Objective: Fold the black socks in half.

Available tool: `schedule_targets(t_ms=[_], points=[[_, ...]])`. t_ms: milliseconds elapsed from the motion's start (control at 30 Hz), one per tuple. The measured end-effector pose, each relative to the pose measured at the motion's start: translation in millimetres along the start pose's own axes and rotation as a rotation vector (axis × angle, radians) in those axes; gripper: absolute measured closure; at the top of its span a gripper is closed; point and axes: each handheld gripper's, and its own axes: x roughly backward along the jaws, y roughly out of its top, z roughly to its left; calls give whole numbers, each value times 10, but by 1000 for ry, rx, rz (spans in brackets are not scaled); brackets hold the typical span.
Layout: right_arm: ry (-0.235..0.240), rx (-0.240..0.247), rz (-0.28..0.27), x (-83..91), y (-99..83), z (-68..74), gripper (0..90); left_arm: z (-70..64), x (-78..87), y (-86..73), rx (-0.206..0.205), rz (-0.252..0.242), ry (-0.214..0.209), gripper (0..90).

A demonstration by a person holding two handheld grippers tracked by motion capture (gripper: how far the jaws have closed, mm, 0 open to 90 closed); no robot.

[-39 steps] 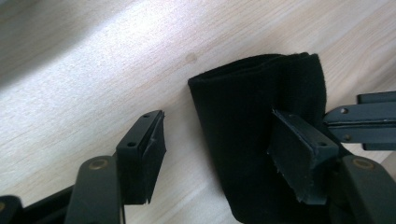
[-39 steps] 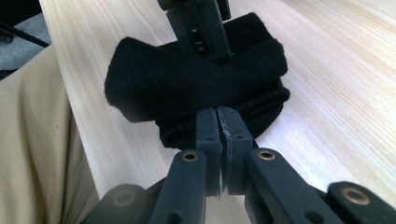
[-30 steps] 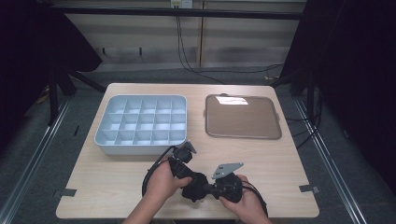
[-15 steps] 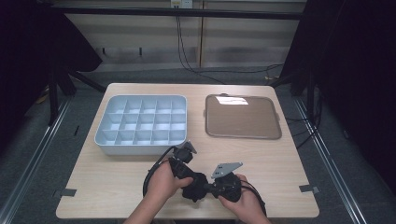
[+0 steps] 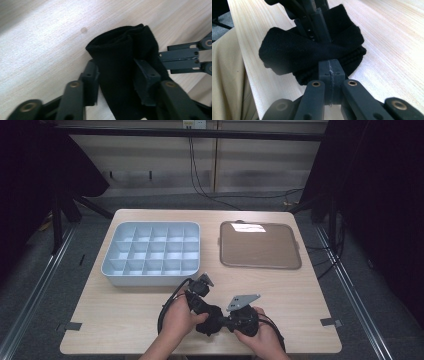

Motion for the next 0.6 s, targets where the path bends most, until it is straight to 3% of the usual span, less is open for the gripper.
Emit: schedule_targets(t_ms=[33,167,233,333,433,533,600], points=[[1,2,-3,-2,0,-1,900,-39,10,9,-24,3,17,666],[4,-1,-7,6,-3,-4,885,-77,34,46,-46,30,42,710],[-17,-8,-39,52,1,-31,750,-61,53,64,-45,34,32,721],[-41,-11,-59,96,-4,-85,709,-42,103,83,-61,39,29,722],[-87,-39,-93,147,-34,-186,595,-37,182,94,-68,41,32,722],[-135,-46,-94,148,-77,-250,465,-14,276,114,-77,43,46,722],[-143,-45,-91,138,-85,-258,430,-7,296,118,-78,44,50,721]])
